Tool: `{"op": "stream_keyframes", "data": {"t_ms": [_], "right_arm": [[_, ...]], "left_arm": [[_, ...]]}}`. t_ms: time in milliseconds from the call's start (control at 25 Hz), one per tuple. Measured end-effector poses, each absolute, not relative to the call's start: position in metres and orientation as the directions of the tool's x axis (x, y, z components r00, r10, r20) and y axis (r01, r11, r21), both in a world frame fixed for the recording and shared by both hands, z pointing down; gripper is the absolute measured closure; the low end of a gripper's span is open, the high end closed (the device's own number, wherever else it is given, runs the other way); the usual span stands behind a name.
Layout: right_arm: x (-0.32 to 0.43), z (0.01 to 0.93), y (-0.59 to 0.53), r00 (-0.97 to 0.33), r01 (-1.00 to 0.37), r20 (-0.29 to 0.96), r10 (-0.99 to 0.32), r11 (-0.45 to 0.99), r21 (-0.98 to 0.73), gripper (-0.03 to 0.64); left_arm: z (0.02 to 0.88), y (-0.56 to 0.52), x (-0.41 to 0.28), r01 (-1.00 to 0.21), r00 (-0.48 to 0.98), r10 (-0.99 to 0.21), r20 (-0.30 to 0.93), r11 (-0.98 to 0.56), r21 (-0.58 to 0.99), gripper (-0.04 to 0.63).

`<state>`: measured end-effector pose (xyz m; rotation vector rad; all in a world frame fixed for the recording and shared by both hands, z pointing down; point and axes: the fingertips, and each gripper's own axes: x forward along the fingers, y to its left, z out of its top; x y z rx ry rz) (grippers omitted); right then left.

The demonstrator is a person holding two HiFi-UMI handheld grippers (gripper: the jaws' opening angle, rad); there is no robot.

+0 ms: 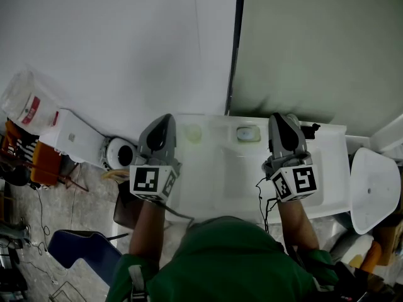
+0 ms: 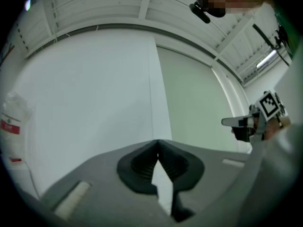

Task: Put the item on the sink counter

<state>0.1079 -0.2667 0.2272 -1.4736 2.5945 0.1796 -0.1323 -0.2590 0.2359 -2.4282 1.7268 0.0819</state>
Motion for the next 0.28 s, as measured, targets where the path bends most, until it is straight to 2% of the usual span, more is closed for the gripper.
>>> {"op": "stream_keyframes", "data": {"t_ms": [280], "right_arm": [[0.109, 0.230, -0.282, -0.502, -0.862, -0.190, -0.844, 0.507, 0.024, 0.615]], "left_arm": [[0.241, -0.273, -0.136, -0.945, 0.323, -0.937, -0.131, -0.313, -0.090, 0.597]]}}
